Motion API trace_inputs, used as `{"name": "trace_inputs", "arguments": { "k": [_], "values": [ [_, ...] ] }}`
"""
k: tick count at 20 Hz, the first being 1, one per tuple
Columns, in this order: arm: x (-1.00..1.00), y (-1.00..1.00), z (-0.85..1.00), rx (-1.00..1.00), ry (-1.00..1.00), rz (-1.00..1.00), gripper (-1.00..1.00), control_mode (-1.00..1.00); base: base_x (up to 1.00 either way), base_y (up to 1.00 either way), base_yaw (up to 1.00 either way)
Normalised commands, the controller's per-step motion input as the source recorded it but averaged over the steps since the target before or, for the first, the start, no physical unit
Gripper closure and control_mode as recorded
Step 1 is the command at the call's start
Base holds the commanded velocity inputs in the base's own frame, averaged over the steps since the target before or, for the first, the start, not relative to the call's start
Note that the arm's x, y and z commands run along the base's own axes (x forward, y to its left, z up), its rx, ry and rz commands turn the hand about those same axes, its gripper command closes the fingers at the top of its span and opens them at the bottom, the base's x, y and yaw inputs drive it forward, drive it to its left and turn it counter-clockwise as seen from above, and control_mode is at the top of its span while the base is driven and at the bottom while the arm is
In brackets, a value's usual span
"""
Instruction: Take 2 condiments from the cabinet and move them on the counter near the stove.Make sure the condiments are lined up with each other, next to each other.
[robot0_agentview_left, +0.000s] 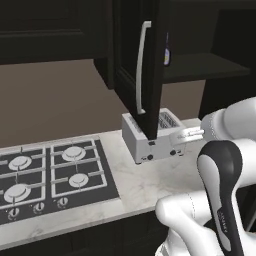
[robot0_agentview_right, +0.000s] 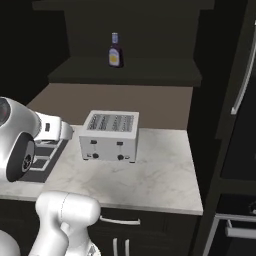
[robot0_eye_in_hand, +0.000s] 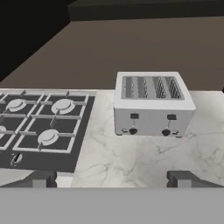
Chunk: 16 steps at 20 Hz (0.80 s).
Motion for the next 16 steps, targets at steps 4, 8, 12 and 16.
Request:
{"name": "trace_inputs", "arguments": {
  "k": [4,8,12,16],
  "values": [
    [0.00,0.00,0.00,0.00,0.00,0.00,-1.00,1.00,0.15,-0.44,0.00],
    [0.00,0.00,0.00,0.00,0.00,0.00,-1.00,1.00,0.00,-0.52,0.00],
    [0.00,0.00,0.00,0.00,0.00,0.00,-1.00,1.00,0.04,-0.44,0.00],
    [0.00,0.00,0.00,0.00,0.00,0.00,-1.00,1.00,0.29,-0.05,0.00]
  ]
}}
